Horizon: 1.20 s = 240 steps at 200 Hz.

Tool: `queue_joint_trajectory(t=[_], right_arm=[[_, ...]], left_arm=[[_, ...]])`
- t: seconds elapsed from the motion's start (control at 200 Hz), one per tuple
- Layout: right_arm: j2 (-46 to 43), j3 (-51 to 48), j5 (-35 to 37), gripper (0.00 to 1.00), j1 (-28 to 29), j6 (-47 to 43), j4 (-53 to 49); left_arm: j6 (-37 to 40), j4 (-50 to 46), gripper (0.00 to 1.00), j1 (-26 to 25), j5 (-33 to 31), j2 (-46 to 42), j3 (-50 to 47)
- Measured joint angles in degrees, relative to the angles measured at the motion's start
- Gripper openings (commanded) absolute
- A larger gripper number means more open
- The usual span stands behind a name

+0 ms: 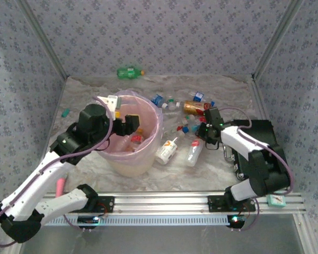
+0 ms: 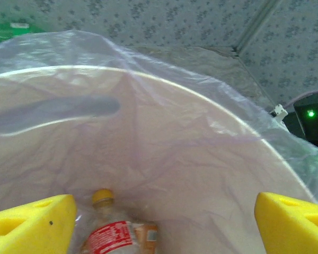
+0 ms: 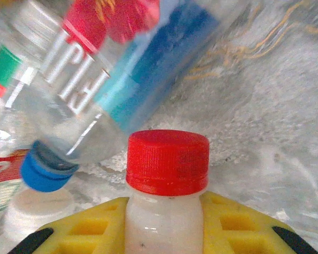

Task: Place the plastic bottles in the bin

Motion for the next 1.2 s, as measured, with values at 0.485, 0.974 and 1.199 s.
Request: queue_joint_trajectory(t=[0.485,0.974,1.199], right_arm=[[-19.8,12.1,-5.0,0.24,-7.8,-11.0,-11.2],[-17.2,32.1,-11.5,0.23,1.8,-13.0,-9.1],[-14.4,33.7,-12.3,0.22,5.8,-12.5,-7.5]], left_arm=[[-5.0,3.2,0.93,0.4,18.6,10.3,11.5],[-8.0,9.3,0.86,-3.8,29.8,23.5,18.5],[-7.8,10.7,0.81,-7.3,31.8,30.1,24.7]])
